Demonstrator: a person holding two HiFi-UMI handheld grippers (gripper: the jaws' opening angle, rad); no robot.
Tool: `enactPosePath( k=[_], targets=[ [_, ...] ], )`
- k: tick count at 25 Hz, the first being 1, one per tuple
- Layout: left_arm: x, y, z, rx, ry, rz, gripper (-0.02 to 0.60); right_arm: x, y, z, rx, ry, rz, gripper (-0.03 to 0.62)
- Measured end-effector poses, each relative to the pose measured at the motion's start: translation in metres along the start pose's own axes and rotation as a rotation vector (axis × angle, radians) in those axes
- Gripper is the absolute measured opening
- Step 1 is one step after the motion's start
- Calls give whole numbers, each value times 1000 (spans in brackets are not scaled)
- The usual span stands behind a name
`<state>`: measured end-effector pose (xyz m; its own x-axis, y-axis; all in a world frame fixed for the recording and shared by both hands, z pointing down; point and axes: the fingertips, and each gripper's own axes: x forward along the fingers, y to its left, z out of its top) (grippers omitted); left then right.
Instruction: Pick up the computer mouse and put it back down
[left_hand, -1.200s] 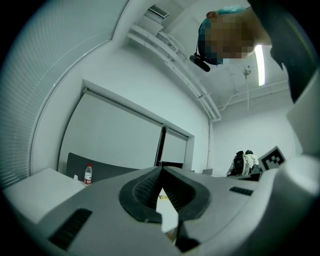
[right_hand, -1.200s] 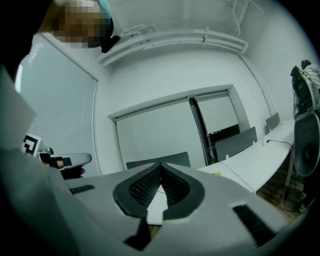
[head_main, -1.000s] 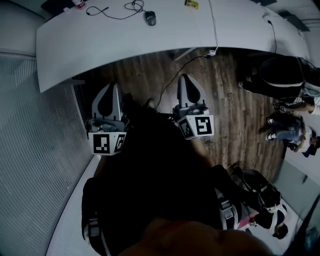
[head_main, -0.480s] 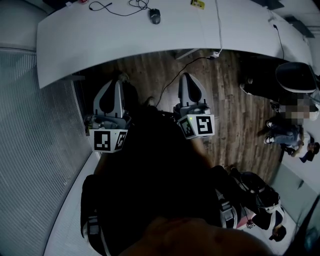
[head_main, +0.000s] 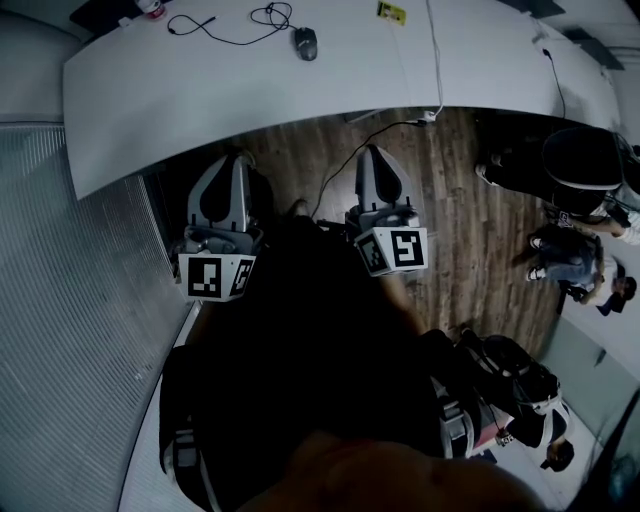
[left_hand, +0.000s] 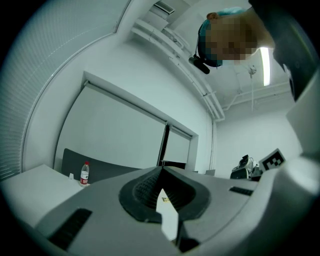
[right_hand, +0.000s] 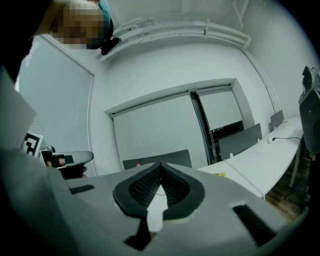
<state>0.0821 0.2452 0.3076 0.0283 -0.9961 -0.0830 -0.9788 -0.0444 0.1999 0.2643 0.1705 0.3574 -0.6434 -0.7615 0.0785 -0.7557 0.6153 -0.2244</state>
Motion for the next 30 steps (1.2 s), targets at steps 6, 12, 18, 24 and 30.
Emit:
enactPosePath(
  k=[6, 12, 18, 24, 30],
  targets=[
    [34, 28, -6, 5, 24, -24, 3, 44, 1, 0, 16, 11, -12, 0],
    [65, 64, -19, -7, 73, -54, 2, 94, 2, -3, 1, 31, -29, 0],
    [100, 100, -17, -18, 85, -78, 2, 139, 11, -5, 0, 47, -38, 0],
    [128, 131, -18, -32, 98, -117, 3, 180, 18, -4, -7, 36, -66, 0],
    [153, 162, -13, -33, 122, -160, 2, 216, 26, -2, -4, 44, -118, 0]
  ],
)
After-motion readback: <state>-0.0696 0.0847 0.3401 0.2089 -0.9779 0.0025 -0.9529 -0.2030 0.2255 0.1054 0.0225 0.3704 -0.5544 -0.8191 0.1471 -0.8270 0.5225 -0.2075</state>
